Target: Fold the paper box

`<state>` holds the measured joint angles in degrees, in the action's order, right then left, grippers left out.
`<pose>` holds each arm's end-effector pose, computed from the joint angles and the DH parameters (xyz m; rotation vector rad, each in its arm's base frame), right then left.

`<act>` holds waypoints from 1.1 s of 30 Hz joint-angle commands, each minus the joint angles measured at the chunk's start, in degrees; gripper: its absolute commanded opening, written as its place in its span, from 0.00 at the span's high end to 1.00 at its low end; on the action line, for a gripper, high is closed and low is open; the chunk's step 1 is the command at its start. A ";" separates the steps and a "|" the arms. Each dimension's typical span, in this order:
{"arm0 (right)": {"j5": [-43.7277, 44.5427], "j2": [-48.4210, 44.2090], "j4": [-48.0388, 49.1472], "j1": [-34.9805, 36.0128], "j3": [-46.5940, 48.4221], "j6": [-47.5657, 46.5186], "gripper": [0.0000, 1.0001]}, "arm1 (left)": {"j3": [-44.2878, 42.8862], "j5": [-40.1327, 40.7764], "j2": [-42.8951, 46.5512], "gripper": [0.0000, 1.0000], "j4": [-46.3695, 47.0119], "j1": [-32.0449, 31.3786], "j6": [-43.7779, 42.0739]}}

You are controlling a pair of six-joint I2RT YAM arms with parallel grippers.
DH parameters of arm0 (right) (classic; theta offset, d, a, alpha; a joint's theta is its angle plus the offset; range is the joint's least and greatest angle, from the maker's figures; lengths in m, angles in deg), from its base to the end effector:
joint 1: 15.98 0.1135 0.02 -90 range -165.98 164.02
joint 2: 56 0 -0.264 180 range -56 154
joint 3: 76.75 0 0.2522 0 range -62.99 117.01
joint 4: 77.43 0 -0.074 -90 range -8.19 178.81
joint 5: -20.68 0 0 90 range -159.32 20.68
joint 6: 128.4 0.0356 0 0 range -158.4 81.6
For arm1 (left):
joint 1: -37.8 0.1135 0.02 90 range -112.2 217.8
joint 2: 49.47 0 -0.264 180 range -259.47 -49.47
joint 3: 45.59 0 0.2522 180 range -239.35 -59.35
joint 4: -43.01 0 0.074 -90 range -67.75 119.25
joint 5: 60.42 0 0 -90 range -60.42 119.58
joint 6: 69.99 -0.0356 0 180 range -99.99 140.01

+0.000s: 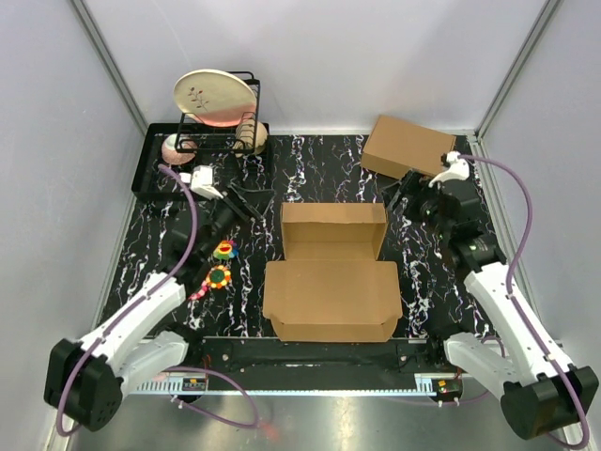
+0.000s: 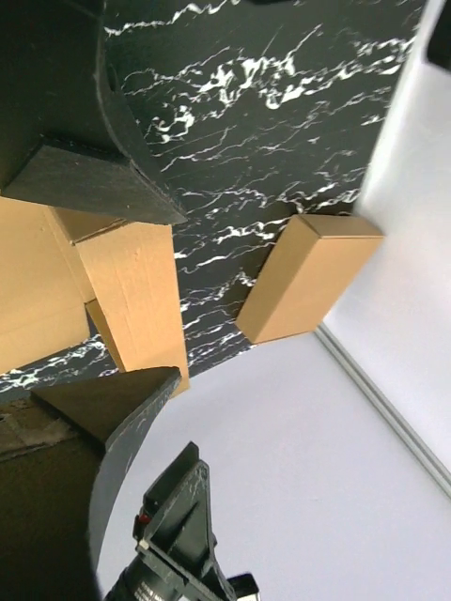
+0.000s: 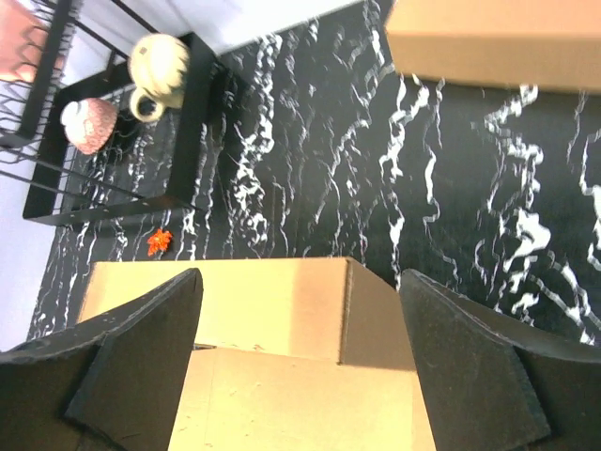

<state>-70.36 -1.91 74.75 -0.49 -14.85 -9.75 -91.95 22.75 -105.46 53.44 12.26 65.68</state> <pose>0.2099 0.0588 0.3241 0.2119 1.9452 0.5312 0.2060 -0.1031 0.2917 -0.1908 1.6486 -1.0584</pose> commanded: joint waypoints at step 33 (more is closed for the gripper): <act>24.49 9.97 -19.32 23.35 24.36 -25.46 0.11 | 19.95 52.88 -8.86 0.30 25.45 -32.29 -23.25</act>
<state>-55.87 4.69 60.41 15.33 2.11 -26.32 -68.80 72.56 -112.50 66.27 -19.45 45.92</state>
